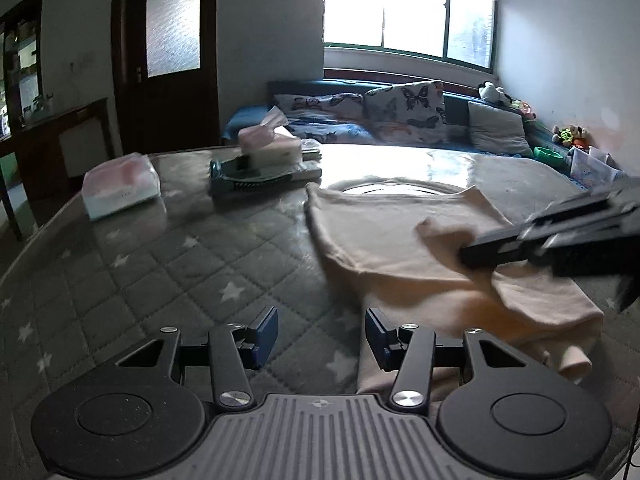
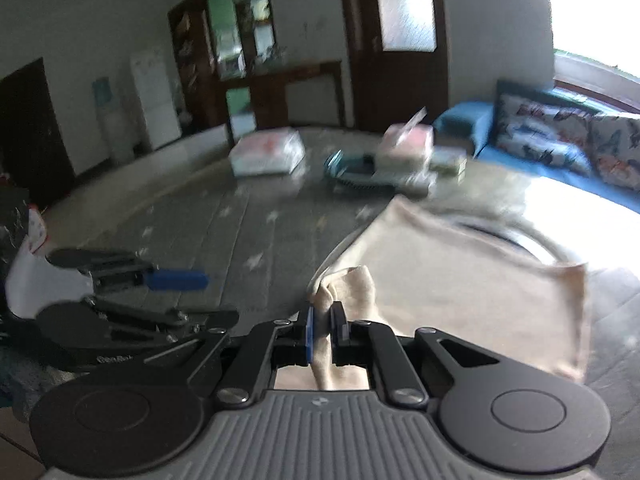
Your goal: Fold clothes
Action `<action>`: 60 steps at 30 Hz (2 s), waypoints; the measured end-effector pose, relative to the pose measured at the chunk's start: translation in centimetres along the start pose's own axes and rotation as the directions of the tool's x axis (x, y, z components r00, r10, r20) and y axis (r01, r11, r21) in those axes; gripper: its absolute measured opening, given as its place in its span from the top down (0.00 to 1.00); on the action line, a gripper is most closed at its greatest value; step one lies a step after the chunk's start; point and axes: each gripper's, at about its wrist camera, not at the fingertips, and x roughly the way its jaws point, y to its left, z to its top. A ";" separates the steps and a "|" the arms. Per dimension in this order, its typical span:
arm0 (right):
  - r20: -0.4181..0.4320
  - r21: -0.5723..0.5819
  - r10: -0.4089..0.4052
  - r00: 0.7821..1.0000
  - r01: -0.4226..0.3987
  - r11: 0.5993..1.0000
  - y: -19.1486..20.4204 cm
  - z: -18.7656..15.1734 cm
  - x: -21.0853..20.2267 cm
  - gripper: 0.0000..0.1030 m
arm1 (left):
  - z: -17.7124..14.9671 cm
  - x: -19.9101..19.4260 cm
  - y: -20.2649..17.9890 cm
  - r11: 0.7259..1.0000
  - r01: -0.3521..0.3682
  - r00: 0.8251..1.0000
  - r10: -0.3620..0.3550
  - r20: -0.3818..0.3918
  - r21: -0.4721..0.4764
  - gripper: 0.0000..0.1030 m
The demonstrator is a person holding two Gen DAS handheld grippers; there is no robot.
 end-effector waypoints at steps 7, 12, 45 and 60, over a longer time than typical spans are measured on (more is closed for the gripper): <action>-0.016 -0.014 0.020 1.000 -0.020 1.000 0.6 -0.4 0.8 0.88 | -0.1 0.0 -1.4 0.999 0.033 0.999 -0.033 0.002 0.035 0.50; -0.053 -0.060 -0.070 0.996 0.067 0.996 -1.6 -1.0 -1.9 0.88 | 0.2 0.6 -3.3 0.993 0.088 0.996 -0.089 0.002 0.075 0.52; -0.118 0.067 -0.235 0.965 0.244 0.968 -10.6 -5.5 -2.0 0.87 | 1.3 6.7 -6.2 0.974 0.072 0.997 -0.065 -0.038 0.217 0.88; -0.115 -0.083 -0.093 0.989 0.084 0.993 -4.4 -5.5 -2.9 0.86 | 1.5 3.8 -6.1 0.964 0.099 0.995 -0.097 -0.021 0.247 0.85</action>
